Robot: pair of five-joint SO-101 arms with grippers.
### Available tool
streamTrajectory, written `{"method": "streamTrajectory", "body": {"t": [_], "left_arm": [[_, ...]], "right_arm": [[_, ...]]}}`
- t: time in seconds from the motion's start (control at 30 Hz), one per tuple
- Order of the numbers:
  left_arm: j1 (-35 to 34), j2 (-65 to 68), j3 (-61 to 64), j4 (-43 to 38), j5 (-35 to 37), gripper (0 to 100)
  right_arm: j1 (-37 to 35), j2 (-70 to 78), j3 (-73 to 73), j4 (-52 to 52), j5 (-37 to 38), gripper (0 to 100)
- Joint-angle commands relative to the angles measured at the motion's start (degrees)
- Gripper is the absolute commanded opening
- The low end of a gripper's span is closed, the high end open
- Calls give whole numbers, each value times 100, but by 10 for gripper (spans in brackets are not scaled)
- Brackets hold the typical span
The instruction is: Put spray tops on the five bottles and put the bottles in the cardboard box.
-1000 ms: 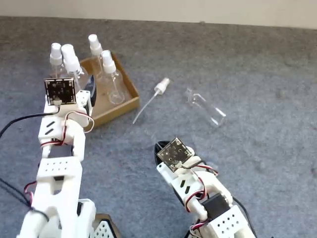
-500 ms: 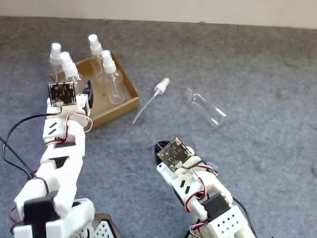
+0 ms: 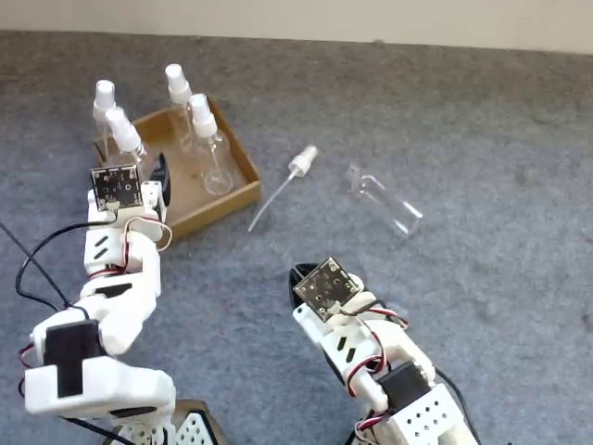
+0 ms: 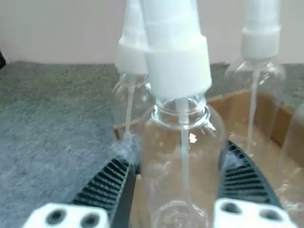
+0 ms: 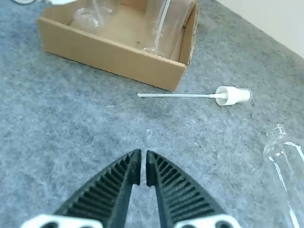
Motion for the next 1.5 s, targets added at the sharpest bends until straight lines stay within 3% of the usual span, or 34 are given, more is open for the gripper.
{"method": "streamTrajectory", "body": {"t": [0.0, 0.2, 0.4, 1.1, 1.33, 1.47], "left_arm": [[-171, 312, -444, -202, -9, 133], [-215, 699, -778, -220, 9, 133], [-215, 1024, -1077, -211, 571, 133], [-224, 1675, -1358, -220, 554, 138], [-224, 1666, -1226, -220, 396, 309], [-259, 1666, -1174, -220, 396, 336]], "right_arm": [[48, -57, 356, -180, 62, 27], [48, -57, 356, -180, 62, 27], [48, -57, 356, -180, 62, 27], [48, -57, 356, -180, 62, 27], [48, -57, 356, -180, 62, 27], [48, -57, 356, -180, 62, 27]]}}
